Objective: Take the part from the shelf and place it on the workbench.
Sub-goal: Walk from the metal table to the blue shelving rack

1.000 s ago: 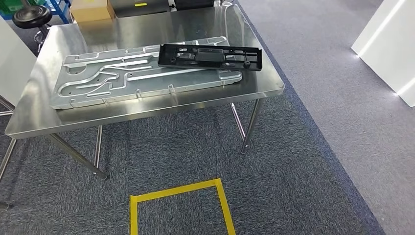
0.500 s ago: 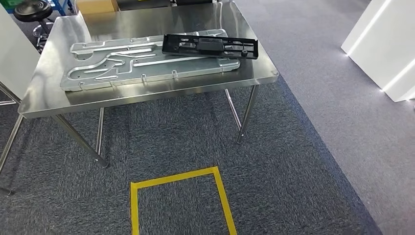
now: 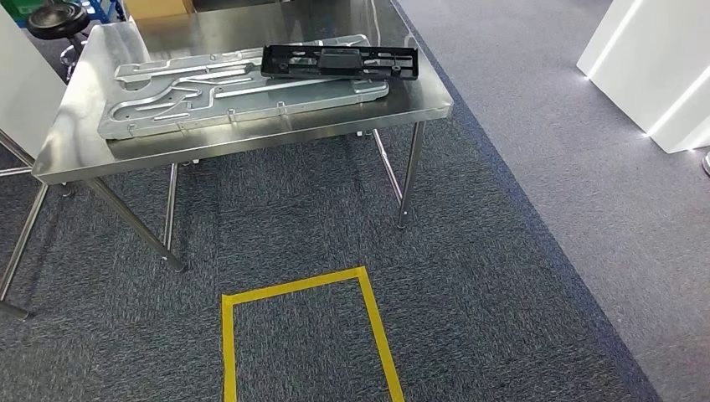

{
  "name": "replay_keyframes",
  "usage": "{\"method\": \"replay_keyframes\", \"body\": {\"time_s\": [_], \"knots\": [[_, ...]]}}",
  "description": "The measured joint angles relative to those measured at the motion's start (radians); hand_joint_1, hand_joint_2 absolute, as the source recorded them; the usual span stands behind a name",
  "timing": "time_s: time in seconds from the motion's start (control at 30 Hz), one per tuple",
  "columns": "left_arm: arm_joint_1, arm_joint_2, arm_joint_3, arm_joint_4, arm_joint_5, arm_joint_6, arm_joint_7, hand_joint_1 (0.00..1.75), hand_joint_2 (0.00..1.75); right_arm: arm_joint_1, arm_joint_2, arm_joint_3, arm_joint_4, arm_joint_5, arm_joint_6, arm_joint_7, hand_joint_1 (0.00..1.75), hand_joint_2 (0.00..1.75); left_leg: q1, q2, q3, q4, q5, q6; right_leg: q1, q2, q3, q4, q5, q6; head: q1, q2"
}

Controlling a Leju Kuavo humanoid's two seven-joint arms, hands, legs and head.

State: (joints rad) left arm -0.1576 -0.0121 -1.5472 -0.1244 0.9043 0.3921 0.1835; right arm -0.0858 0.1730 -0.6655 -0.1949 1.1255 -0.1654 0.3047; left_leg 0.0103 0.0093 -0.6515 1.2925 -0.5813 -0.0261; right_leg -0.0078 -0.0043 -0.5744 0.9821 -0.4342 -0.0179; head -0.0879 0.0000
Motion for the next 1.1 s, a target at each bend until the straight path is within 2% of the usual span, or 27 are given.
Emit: {"method": "replay_keyframes", "body": {"time_s": [0.07, 0.13, 0.17, 0.2, 0.27, 0.3, 0.33, 0.4, 0.43, 0.47, 0.5, 0.53, 0.57, 0.6, 0.63, 0.67, 0.7, 0.73, 0.77, 0.8, 0.83, 0.87, 0.93, 0.97, 1.0, 1.03, 1.1], "knots": [[0.010, 0.008, 0.000, 0.000, -0.001, -0.011, 0.021, 0.00, 0.00, 0.006, 0.001, -0.002, 0.000, 0.002, -0.020, -0.020, 0.00, 0.00, 0.000, -0.001, 0.093, -0.105, 0.053, 0.006, 0.000, 0.000, -0.031, 0.010, 0.019, 0.005, 0.000, 0.000], [0.012, 0.014, 0.000, 0.000, -0.005, -0.012, 0.021, 0.00, 0.00, 0.009, 0.004, -0.002, 0.000, 0.008, -0.038, -0.030, 0.00, 0.00, -0.003, -0.002, 0.196, -0.256, 0.047, 0.017, 0.003, 0.001, -0.052, 0.020, 0.035, 0.014, 0.000, 0.000], [0.012, 0.016, 0.000, 0.000, -0.007, -0.009, 0.017, 0.00, 0.00, 0.009, 0.006, -0.002, 0.000, 0.010, -0.048, -0.036, 0.00, 0.00, -0.006, -0.003, 0.224, -0.304, 0.034, 0.024, 0.004, 0.000, -0.057, 0.023, 0.044, 0.020, 0.000, 0.000], [0.012, 0.017, 0.000, 0.000, -0.007, -0.005, 0.012, 0.00, 0.00, 0.009, 0.008, -0.002, 0.000, 0.010, -0.057, -0.046, 0.00, 0.00, -0.009, -0.003, 0.234, -0.327, 0.028, 0.032, 0.005, 0.000, -0.059, 0.022, 0.054, 0.026, 0.000, 0.000], [0.015, 0.018, 0.000, 0.000, -0.002, 0.009, -0.005, 0.00, 0.00, 0.012, 0.009, -0.002, 0.000, 0.010, -0.074, -0.078, 0.00, 0.00, -0.008, 0.001, 0.220, -0.331, 0.044, 0.048, 0.001, 0.001, -0.065, 0.024, 0.058, 0.039, 0.000, 0.000], [0.016, 0.018, 0.000, 0.000, 0.002, 0.016, -0.015, 0.00, 0.00, 0.012, 0.009, -0.002, 0.000, 0.013, -0.079, -0.096, 0.00, 0.00, -0.007, 0.003, 0.210, -0.332, 0.056, 0.055, -0.001, 0.002, -0.073, 0.039, 0.034, 0.044, 0.000, 0.000], [0.017, 0.018, 0.000, 0.000, 0.004, 0.024, -0.027, 0.00, 0.00, 0.013, 0.009, -0.002, 0.000, 0.018, -0.083, -0.111, 0.00, 0.00, -0.006, 0.005, 0.196, -0.333, 0.070, 0.061, -0.002, 0.003, -0.085, 0.075, -0.011, 0.049, 0.000, 0.000], [0.014, 0.018, 0.000, 0.000, 0.005, 0.037, -0.047, 0.00, 0.00, 0.013, 0.009, 0.000, 0.000, 0.026, -0.087, -0.127, 0.00, 0.00, -0.007, 0.007, 0.164, -0.332, 0.095, 0.069, -0.005, 0.003, -0.115, 0.196, -0.121, 0.055, 0.000, 0.000], [0.012, 0.017, 0.000, 0.000, 0.003, 0.040, -0.055, 0.00, 0.00, 0.013, 0.009, 0.001, 0.000, 0.027, -0.087, -0.130, 0.00, 0.00, -0.008, 0.007, 0.146, -0.330, 0.108, 0.070, -0.005, 0.003, -0.126, 0.262, -0.154, 0.057, 0.000, 0.000], [0.010, 0.017, 0.000, 0.000, 0.001, 0.042, -0.059, 0.00, 0.00, 0.012, 0.009, 0.001, 0.000, 0.026, -0.087, -0.131, 0.00, 0.00, -0.009, 0.007, 0.128, -0.327, 0.121, 0.069, -0.005, 0.003, -0.126, 0.307, -0.159, 0.057, 0.000, 0.000], [0.007, 0.016, 0.000, 0.000, 0.000, 0.042, -0.061, 0.00, 0.00, 0.012, 0.009, 0.001, 0.000, 0.023, -0.085, -0.130, 0.00, 0.00, -0.010, 0.007, 0.110, -0.323, 0.132, 0.067, -0.005, 0.003, -0.113, 0.322, -0.141, 0.057, 0.000, 0.000], [0.004, 0.014, 0.000, 0.000, -0.001, 0.042, -0.062, 0.00, 0.00, 0.012, 0.009, 0.001, 0.000, 0.015, -0.078, -0.130, 0.00, 0.00, -0.010, 0.008, 0.092, -0.318, 0.143, 0.065, -0.005, 0.003, -0.080, 0.299, -0.110, 0.055, 0.000, 0.000], [0.000, 0.012, 0.000, 0.000, -0.001, 0.041, -0.061, 0.00, 0.00, 0.011, 0.009, -0.001, 0.000, 0.003, -0.066, -0.130, 0.00, 0.00, -0.010, 0.007, 0.075, -0.312, 0.153, 0.063, -0.005, 0.003, -0.029, 0.242, -0.085, 0.052, 0.000, 0.000], [-0.003, 0.010, 0.000, 0.000, -0.002, 0.039, -0.060, 0.00, 0.00, 0.009, 0.009, -0.006, 0.000, -0.012, -0.051, -0.130, 0.00, 0.00, -0.011, 0.007, 0.061, -0.304, 0.160, 0.059, -0.003, 0.003, 0.035, 0.161, -0.077, 0.047, 0.000, 0.000], [-0.006, 0.008, 0.000, 0.000, -0.002, 0.038, -0.059, 0.00, 0.00, 0.007, 0.009, -0.011, 0.000, -0.026, -0.037, -0.130, 0.00, 0.44, -0.012, 0.007, 0.050, -0.298, 0.167, 0.055, -0.001, 0.003, 0.092, 0.079, -0.086, 0.041, 0.000, 0.000], [-0.008, 0.007, 0.000, 0.000, -0.003, 0.038, -0.058, 0.00, 0.00, 0.005, 0.009, -0.017, 0.000, -0.035, -0.028, -0.130, 0.00, 0.87, -0.013, 0.008, 0.043, -0.293, 0.175, 0.050, 0.002, 0.003, 0.131, 0.020, -0.100, 0.035, 0.000, 0.000], [-0.009, 0.006, 0.000, 0.000, -0.004, 0.037, -0.057, 0.00, 0.00, 0.004, 0.009, -0.022, 0.000, -0.041, -0.022, -0.130, 0.00, 1.31, -0.013, 0.009, 0.039, -0.291, 0.183, 0.044, 0.006, 0.003, 0.148, -0.013, -0.111, 0.029, 0.000, 0.000], [-0.009, 0.005, -0.001, 0.000, -0.004, 0.037, -0.057, 0.00, 0.00, 0.005, 0.010, -0.026, 0.000, -0.045, -0.018, -0.131, 0.00, 1.31, -0.013, 0.010, 0.036, -0.292, 0.192, 0.038, 0.006, 0.004, 0.146, -0.022, -0.111, 0.023, 0.000, 0.000], [-0.009, 0.005, -0.001, 0.000, -0.004, 0.037, -0.057, 0.00, 0.00, 0.005, 0.010, -0.030, 0.001, -0.052, -0.012, -0.131, 0.00, 0.87, -0.011, 0.009, 0.032, -0.290, 0.194, 0.032, 0.005, 0.002, 0.138, -0.022, -0.102, 0.016, 0.000, 0.000], [-0.008, 0.005, -0.001, 0.000, -0.005, 0.037, -0.055, 0.00, 0.00, 0.005, 0.011, -0.036, 0.001, -0.064, -0.004, -0.132, 0.00, 0.44, -0.009, 0.007, 0.024, -0.280, 0.180, 0.027, 0.004, 0.001, 0.128, -0.023, -0.092, 0.008, 0.000, 0.000], [-0.007, 0.006, -0.002, 0.000, -0.006, 0.036, -0.054, 0.00, 0.44, 0.005, 0.012, -0.045, 0.002, -0.082, 0.007, -0.135, 0.00, 0.00, -0.007, 0.004, 0.011, -0.251, 0.148, 0.022, 0.002, 0.000, 0.116, -0.024, -0.081, 0.001, 0.000, 0.000], [-0.006, 0.006, -0.002, 0.000, -0.006, 0.034, -0.052, 0.00, 0.87, 0.005, 0.012, -0.058, 0.002, -0.105, 0.020, -0.140, 0.00, 0.00, -0.005, 0.001, -0.005, -0.204, 0.100, 0.017, 0.002, -0.002, 0.103, -0.025, -0.070, -0.005, 0.000, 0.000], [-0.001, 0.005, -0.001, 0.000, -0.004, 0.032, -0.046, 0.00, 1.75, 0.006, 0.012, -0.090, 0.002, -0.150, 0.040, -0.157, 0.00, 0.87, -0.002, 0.000, -0.038, -0.077, 0.013, 0.009, 0.004, -0.002, 0.075, -0.023, -0.050, -0.010, 0.000, 0.000], [0.003, 0.005, -0.001, 0.000, -0.001, 0.032, -0.039, 0.00, 1.75, 0.007, 0.012, -0.105, 0.002, -0.166, 0.044, -0.168, 0.00, 1.31, -0.001, 0.000, -0.044, -0.025, 0.002, 0.006, 0.004, -0.003, 0.061, -0.021, -0.040, -0.009, 0.000, 0.000], [0.006, 0.005, -0.001, 0.000, 0.000, 0.032, -0.030, 0.00, 1.75, 0.008, 0.012, -0.117, 0.002, -0.175, 0.045, -0.179, 0.00, 1.75, 0.001, 0.000, -0.040, 0.004, 0.015, 0.004, 0.004, -0.002, 0.046, -0.017, -0.031, -0.008, 0.000, 0.000], [0.010, 0.006, -0.001, 0.000, 0.000, 0.033, -0.018, 0.00, 1.75, 0.008, 0.012, -0.128, 0.002, -0.180, 0.045, -0.190, 0.00, 1.75, 0.002, 0.000, -0.018, -0.004, 0.044, 0.003, 0.004, -0.002, 0.032, -0.013, -0.023, -0.005, 0.000, 0.000], [0.016, 0.007, 0.002, 0.000, -0.010, 0.035, 0.001, 0.00, 1.75, 0.007, 0.011, -0.139, 0.001, -0.182, 0.052, -0.207, 0.00, 1.75, 0.002, 0.000, 0.076, -0.118, 0.089, 0.008, 0.004, -0.002, 0.009, -0.002, -0.012, 0.001, 0.000, 0.000]]}}
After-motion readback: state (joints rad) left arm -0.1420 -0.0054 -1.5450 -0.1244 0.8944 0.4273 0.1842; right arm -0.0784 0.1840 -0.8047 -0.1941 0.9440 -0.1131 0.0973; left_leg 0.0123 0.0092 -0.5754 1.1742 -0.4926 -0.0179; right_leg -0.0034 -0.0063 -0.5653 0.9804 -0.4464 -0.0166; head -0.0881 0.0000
